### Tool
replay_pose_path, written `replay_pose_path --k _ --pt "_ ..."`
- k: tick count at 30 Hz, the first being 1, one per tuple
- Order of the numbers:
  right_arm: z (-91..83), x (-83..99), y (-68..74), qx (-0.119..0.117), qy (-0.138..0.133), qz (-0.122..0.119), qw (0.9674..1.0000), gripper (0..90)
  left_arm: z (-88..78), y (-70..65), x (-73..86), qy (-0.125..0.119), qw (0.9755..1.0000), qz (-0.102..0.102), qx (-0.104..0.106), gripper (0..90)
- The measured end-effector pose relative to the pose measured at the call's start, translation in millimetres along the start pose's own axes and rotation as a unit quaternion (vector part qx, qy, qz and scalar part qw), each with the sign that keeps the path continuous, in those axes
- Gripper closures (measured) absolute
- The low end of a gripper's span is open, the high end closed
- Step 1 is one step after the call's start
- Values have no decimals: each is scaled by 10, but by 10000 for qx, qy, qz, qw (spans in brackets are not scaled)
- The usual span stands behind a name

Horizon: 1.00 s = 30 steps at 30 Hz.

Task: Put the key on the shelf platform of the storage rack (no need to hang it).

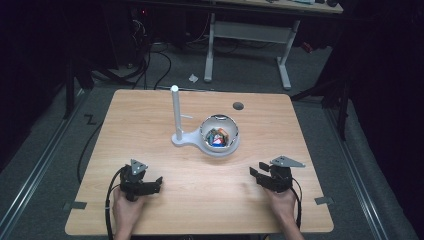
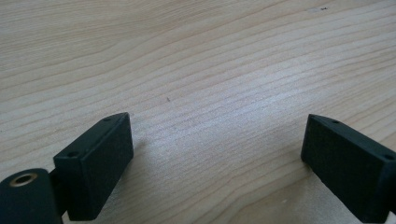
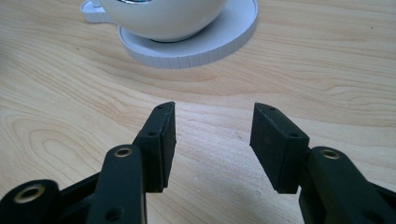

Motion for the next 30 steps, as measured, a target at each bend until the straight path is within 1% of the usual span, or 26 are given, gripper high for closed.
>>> replay_pose_path --k 3,8,22,25,30 --pt "33 24 -8 69 74 -75 9999 509 0 -2 0 -3 10000 -18 -16 94" --pt "96 71 -33 164 210 -105 9996 508 0 0 0 -1 10000 0 -2 95" --pt "178 187 -117 405 374 -163 9983 506 0 0 0 -1 10000 -1 -1 94" --pt "190 214 -134 446 441 -141 9979 504 0 0 0 0 10000 -4 -3 95" --pt "208 220 -143 490 439 -166 9977 503 0 0 -1 -2 10000 1 1 94"
Point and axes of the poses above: each handheld gripper's, and its own axes: z roughly forward along the jaws, x roughly out of its underside, y roughly to its left, the point moved 5 cm from there along z, roughly forward along the jaws, and after that the axes turned 14 degrees about -y, right-handed, at the moved point
